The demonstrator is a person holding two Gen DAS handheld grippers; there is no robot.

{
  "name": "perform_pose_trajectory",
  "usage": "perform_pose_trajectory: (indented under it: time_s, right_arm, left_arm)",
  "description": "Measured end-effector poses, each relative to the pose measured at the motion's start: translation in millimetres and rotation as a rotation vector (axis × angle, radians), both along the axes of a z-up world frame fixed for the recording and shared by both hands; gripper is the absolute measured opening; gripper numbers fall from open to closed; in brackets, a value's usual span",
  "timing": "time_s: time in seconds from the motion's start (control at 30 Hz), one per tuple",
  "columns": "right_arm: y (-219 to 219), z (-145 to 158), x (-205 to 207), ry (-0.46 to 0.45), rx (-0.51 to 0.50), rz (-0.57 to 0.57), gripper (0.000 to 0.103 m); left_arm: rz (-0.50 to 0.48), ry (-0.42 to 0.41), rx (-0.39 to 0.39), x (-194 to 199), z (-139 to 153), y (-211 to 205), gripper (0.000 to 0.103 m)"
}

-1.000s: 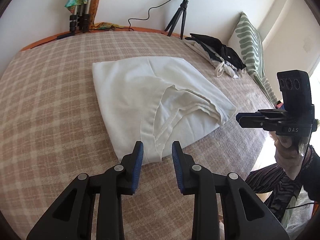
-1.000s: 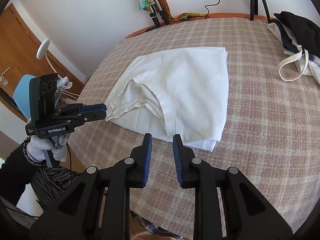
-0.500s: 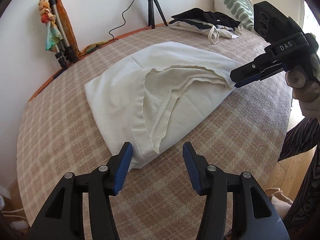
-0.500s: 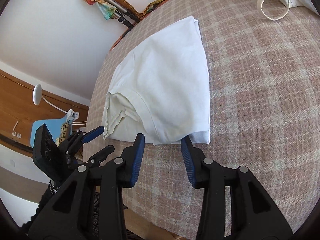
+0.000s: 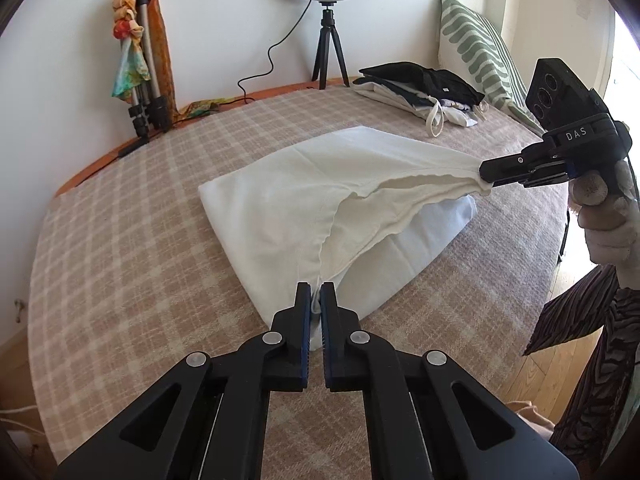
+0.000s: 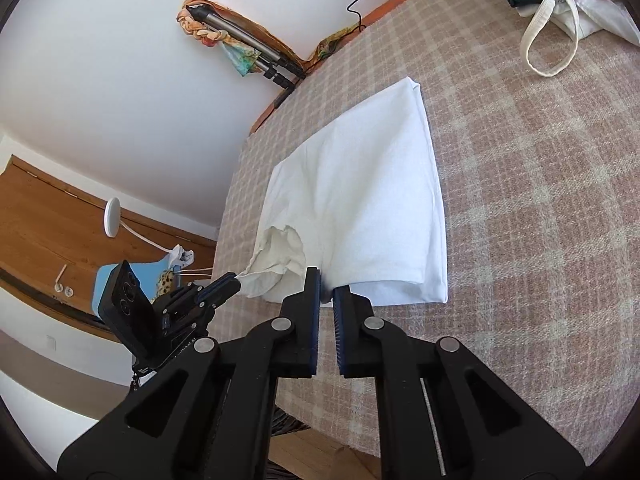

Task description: Fold small clothes

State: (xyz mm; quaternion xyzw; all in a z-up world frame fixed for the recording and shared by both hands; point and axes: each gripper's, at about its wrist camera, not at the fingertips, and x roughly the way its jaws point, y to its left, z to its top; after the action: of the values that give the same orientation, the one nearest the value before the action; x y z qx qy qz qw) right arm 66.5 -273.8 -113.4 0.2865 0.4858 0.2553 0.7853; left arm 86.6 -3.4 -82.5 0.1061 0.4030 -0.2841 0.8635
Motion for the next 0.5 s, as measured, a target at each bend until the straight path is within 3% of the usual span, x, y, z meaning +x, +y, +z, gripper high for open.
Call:
perform_pose_trajectory:
  time_s: [0.13, 0.23, 0.4, 0.5]
  right_arm:
    - [9.6, -17.5, 1.4, 0.053, -0.123, 0.054, 0.008]
    - [13.7, -11.2, -2.8, 0.033, -0.229, 0.095, 0.009]
    - [10.6, 36.3, -8.2, -0.161, -0.276, 0.078, 0.009]
    - [18.8, 48.4, 5.7, -0.237, -0.29, 0.061, 0.009]
  left_arm:
    - [-0.024, 0.051, 0.032, -2.0, -16.6, -0.8, 0.003]
    - [-0.029, 0.088, 0.043, -5.6, -15.3, 0.4, 0.008]
    - [-0.003, 0.056, -0.116, 3.4, 22.2, 12.4, 0.009]
    - [0.032, 0.043, -0.186, 27.7, 32.4, 7.9, 0.009]
